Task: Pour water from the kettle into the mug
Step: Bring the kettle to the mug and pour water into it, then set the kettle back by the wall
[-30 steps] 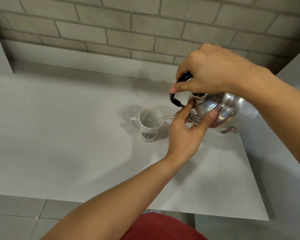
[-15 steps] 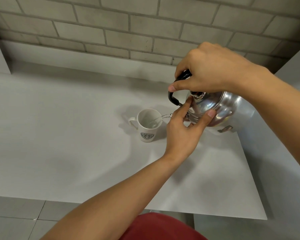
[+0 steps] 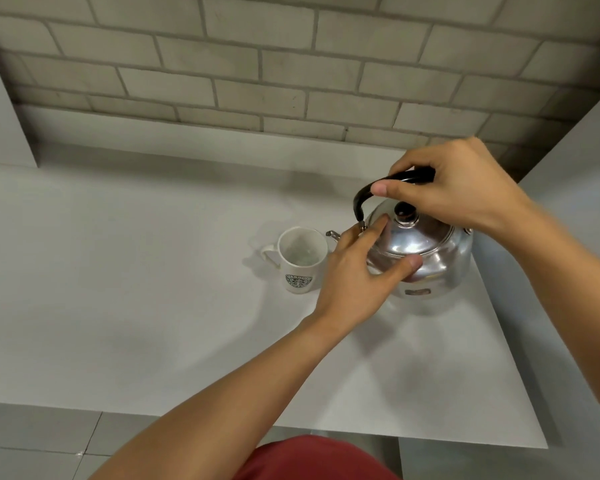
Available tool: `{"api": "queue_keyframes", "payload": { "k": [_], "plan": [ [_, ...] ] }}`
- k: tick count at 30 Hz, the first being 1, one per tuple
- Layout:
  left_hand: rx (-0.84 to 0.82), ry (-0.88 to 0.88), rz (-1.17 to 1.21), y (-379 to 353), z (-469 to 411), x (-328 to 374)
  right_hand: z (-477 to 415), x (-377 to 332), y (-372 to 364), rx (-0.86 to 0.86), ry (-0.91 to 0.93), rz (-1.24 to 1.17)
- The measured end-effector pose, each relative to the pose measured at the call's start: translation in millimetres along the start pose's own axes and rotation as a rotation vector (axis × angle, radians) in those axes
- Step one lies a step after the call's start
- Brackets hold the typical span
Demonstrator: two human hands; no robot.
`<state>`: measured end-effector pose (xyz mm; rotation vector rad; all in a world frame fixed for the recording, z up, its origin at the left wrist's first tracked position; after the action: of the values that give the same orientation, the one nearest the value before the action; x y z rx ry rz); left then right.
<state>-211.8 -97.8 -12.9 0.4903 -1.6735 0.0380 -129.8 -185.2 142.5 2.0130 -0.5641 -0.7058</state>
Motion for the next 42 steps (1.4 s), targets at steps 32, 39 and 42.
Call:
{"api": "queue_keyframes", "payload": {
  "k": [32,39,42],
  "plan": [
    [0.035,-0.162,-0.456,4.5,-153.0,44.2,51.9,167.3,-44.2,0.429,-0.376,-0.431],
    [0.036,0.047,-0.393,12.0,-225.7,-5.9,-15.9,194.9,-100.5,0.316,-0.445,-0.416],
    [0.042,0.094,-0.4,15.1,-246.9,-22.6,-36.3,201.3,-122.0,0.268,-0.463,-0.388]
  ]
}}
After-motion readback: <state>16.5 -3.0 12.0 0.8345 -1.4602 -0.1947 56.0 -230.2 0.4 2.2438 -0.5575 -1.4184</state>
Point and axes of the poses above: each hand's wrist, its own z-axis away from the middle knuckle, its own y-axis out of the back of the hand, x = y × z, the point moved 6 cm from there along -z, towards the middle knuckle, and after that the axes turned 6 degrees about x, right-handed, at the moved point
